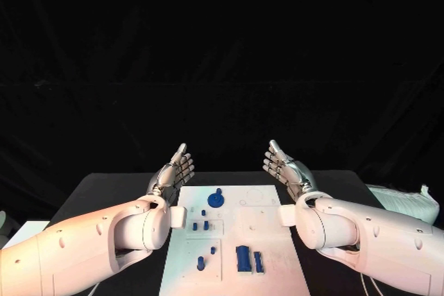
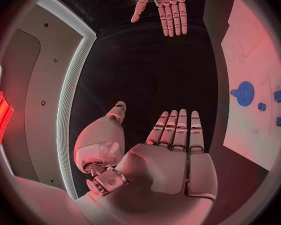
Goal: Assemble the parts on the task board
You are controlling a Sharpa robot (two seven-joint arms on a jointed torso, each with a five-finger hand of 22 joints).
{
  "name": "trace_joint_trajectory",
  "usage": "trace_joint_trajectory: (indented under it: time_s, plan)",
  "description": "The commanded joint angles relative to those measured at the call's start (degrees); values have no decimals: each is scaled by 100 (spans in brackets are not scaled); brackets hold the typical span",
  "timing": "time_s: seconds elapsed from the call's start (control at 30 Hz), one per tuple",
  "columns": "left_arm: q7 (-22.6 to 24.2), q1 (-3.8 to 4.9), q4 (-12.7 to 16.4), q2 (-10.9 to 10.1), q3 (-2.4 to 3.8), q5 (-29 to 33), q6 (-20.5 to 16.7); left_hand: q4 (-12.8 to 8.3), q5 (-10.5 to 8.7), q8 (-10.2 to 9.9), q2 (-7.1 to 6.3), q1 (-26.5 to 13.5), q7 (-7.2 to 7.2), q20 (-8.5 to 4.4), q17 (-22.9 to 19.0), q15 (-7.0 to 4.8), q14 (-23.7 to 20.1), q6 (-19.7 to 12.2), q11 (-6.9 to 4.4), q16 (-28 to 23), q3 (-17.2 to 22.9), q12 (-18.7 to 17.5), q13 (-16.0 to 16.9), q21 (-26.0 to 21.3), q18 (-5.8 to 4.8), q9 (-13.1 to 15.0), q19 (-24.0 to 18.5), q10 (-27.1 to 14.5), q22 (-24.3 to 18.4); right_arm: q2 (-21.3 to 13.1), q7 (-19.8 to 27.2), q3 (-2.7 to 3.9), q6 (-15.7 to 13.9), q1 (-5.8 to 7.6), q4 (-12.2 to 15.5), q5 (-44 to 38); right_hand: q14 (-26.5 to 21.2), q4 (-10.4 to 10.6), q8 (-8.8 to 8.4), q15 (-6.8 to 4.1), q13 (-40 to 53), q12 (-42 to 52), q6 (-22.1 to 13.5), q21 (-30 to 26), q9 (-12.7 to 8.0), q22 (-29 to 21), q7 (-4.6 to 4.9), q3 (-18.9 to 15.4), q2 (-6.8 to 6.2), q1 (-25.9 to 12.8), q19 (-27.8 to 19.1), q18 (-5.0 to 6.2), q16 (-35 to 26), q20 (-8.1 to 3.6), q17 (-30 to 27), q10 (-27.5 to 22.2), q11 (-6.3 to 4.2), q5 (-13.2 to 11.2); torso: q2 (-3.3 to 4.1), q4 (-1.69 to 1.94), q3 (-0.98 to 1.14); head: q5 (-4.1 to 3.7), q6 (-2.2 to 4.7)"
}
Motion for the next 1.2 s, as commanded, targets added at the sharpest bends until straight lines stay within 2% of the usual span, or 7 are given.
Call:
trace_joint_trajectory:
  time_s: [0.03, 0.43, 0.47, 0.93, 1.0, 1.03, 1.2]
  plan:
    - [354, -27, 132, -16, 25, -473, -910, 1, -59, -38, 17, -885, -182, -308, -39, -22, -667, -694, -63, -243, -312, -111, -12, -110, -512, -13, -595, -731, -297, 6, 384, -2, -440, -4, 35, 273, -820, 0, -40, -9, -37, -38, -678, -67, -50, -192, -113, 99, -12, -1039, -767, -344, -44, -134, -288, -783, -25, -77, -8, 0, 9, 1, 3]
    - [396, -51, 220, -31, 41, -549, -1088, 1, -59, -38, 17, -1624, -182, -308, -39, -22, -1224, -1275, -63, -765, -565, -111, -12, -110, -512, -13, -1093, -1345, -933, 6, 384, -2, -440, -4, 35, 273, -1511, 0, -40, -9, -37, -38, -1246, -67, -50, -598, -113, 99, -12, -1908, -1408, -344, -44, -134, -288, -1440, -25, -77, -8, 0, 9, 1, 3]
    - [396, -51, 220, -31, 41, -549, -1088, 1, -59, -38, 17, -1670, -182, -308, -39, -22, -1258, -1313, -63, -765, -977, -111, -12, -110, -512, -13, -1126, -1380, -933, 6, 384, -2, -440, -4, 35, 273, -1553, 0, -40, -9, -37, -38, -1278, -67, -50, -598, -113, 99, -12, -1960, -1451, -344, -44, -134, -288, -1476, -25, -77, -8, 0, 9, 1, 3]
    - [396, -51, 220, -31, 41, -549, -1088, 1, -59, -38, 17, -2171, -182, -308, -39, -22, -1647, -1714, -63, -765, -977, -111, -12, -110, -512, -13, -1460, -1806, -933, 6, 384, -2, -440, -4, 35, 273, -2012, 0, -40, -9, -37, -38, -1652, -67, -50, -598, -113, 99, -12, -2537, -1861, -344, -44, -134, -288, -1909, -25, -77, -8, 0, 9, 1, 3]
    - [396, -51, 220, -31, 41, -549, -1088, 1, -59, -38, 17, -2345, -182, -308, -39, -22, -2089, -2179, -63, -765, -977, -111, -12, -110, -512, -13, -1862, -2294, -933, 6, 384, -2, -440, -4, 35, 273, -2035, 0, -40, -9, -37, -38, -1666, -67, -50, -598, -113, 99, -12, -2574, -1903, -344, -44, -134, -288, -1939, -25, -77, -8, 0, 9, 1, 3]
    - [396, -51, 220, -31, 41, -549, -1088, 1, -59, -38, 17, -2774, -182, -308, -39, -22, -2089, -2179, -63, -765, -977, -111, -12, -110, -512, -13, -1862, -2294, -933, 6, 384, -2, -440, -4, 35, 273, -2142, 0, -40, -9, -37, -38, -2123, -67, -50, -598, -113, 99, -12, -2696, -1997, -344, -44, -134, -288, -2033, -25, -77, -8, 0, 9, 1, 3]
    - [396, -51, 220, -31, 41, -549, -1088, 1, -59, -38, 17, -2774, -182, -308, -39, -22, -2089, -2179, -63, -765, -977, -111, -12, -110, -512, -13, -1862, -2294, -933, 6, 384, -2, -440, -4, 35, 273, -2575, 0, -40, -9, -37, -38, -2123, -67, -50, -598, -113, 99, -12, -3259, -2405, -344, -44, -134, -288, -2454, -25, -77, -8, 0, 9, 1, 3]
